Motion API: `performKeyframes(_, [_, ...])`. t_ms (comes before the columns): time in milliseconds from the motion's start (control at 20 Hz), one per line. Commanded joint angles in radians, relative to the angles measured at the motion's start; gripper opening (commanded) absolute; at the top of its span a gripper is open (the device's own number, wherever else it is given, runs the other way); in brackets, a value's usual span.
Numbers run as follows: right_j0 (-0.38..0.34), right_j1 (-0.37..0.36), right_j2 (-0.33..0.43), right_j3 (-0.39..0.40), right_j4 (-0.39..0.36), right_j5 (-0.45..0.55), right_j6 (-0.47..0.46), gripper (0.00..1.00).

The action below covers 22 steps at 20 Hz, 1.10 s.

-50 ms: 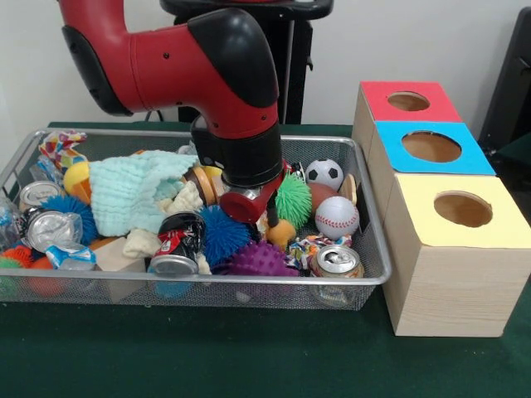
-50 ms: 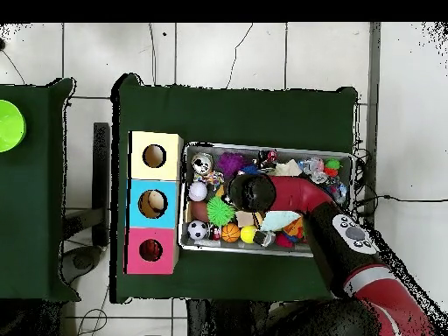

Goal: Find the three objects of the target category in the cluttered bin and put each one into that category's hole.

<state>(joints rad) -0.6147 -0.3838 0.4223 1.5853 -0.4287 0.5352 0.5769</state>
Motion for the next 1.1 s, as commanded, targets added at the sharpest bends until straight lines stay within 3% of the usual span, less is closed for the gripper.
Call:
performKeyframes(50, [0.027,0.009,0.065,0.089,0.040,0.072,0.125,1.00])
performKeyframes(650, [0.064,-0.049,0.055,0.101,0.120,0.158,0.143,1.00])
performKeyframes(1100, [0.058,-0.029,0.027,0.100,0.114,0.131,0.124,1.00])
